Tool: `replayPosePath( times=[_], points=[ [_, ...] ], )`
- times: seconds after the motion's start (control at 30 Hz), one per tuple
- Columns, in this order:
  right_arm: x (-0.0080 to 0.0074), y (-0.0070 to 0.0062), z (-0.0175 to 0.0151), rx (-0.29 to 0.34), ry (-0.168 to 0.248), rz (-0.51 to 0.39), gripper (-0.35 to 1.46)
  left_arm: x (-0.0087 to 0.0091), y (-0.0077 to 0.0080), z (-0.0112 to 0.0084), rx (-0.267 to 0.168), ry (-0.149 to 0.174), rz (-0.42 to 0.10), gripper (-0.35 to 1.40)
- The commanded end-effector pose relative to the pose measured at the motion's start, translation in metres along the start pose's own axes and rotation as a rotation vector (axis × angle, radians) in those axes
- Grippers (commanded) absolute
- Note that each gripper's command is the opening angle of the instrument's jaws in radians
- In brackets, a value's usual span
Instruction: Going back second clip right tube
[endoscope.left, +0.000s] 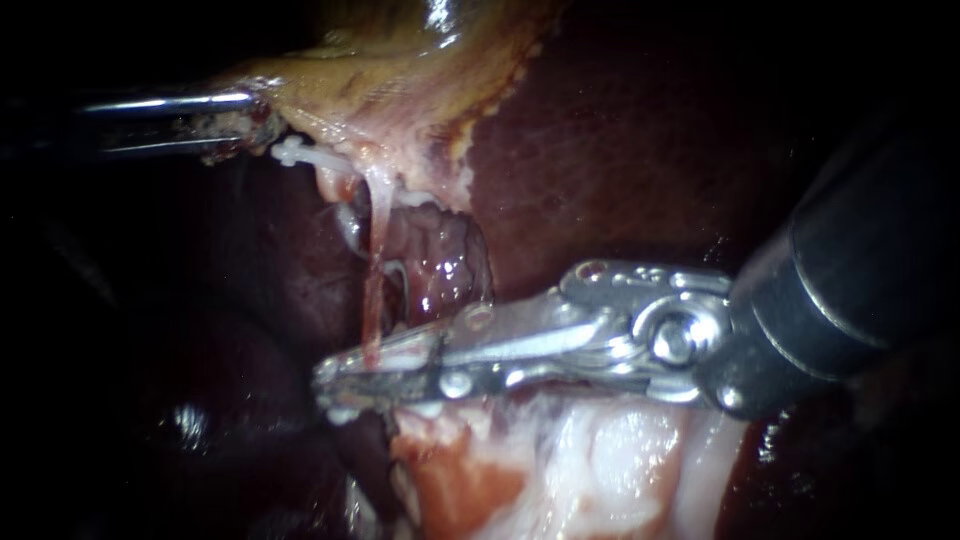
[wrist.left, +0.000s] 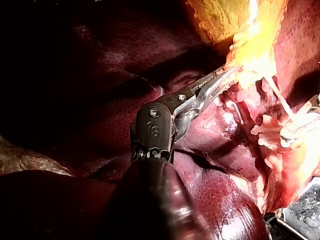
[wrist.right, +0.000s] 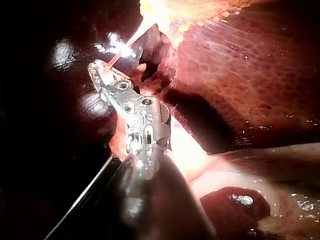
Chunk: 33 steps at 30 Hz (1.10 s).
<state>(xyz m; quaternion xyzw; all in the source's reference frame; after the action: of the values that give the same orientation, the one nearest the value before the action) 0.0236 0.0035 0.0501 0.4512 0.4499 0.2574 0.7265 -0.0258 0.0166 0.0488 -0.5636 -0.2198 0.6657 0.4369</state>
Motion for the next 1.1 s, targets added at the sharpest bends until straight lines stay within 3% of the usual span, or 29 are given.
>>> replayPosePath(
  times=[0.03,0.13,0.17,0.33,0.47,0.6,0.73,0.97,1.1],
  points=[
    [-0.0001,0.0001,0.0001,0.003,0.006,0.0,-0.13,0.0,0.0,0.0,0.0,0.0,0.0,-0.35],
    [-0.0003,0.0009,0.0006,-0.013,0.023,-0.019,0.38,0.0,0.0,0.0,0.0,0.0,0.0,-0.35],
    [-0.0004,0.0013,0.0008,-0.027,0.032,-0.02,0.43,0.0,0.0,0.0,0.0,0.0,0.0,-0.35],
    [-0.0014,0.0039,0.0003,-0.125,0.078,-0.089,0.5,0.0,0.0001,0.0,0.001,0.001,0.0,-0.35],
    [-0.0021,0.0059,-0.0012,-0.211,0.088,-0.192,0.5,-0.0001,0.0001,0.0001,0.001,0.001,0.0,-0.35],
    [-0.0029,0.0068,-0.0038,-0.246,0.093,-0.262,0.5,-0.0001,0.0001,0.0001,0.001,0.001,0.0,-0.35],
    [-0.0031,0.0061,-0.0065,-0.258,0.089,-0.335,0.5,-0.0001,0.0001,0.0001,0.001,0.001,0.0,-0.35],
    [-0.0036,0.0028,-0.0125,-0.228,0.069,-0.443,0.5,-0.0001,0.0002,0.0001,0.002,0.001,0.0,-0.35],
    [-0.0038,0.002,-0.0148,-0.219,0.062,-0.482,0.5,-0.0002,0.0002,0.0004,0.003,0.002,0.001,-0.35]
  ],
)
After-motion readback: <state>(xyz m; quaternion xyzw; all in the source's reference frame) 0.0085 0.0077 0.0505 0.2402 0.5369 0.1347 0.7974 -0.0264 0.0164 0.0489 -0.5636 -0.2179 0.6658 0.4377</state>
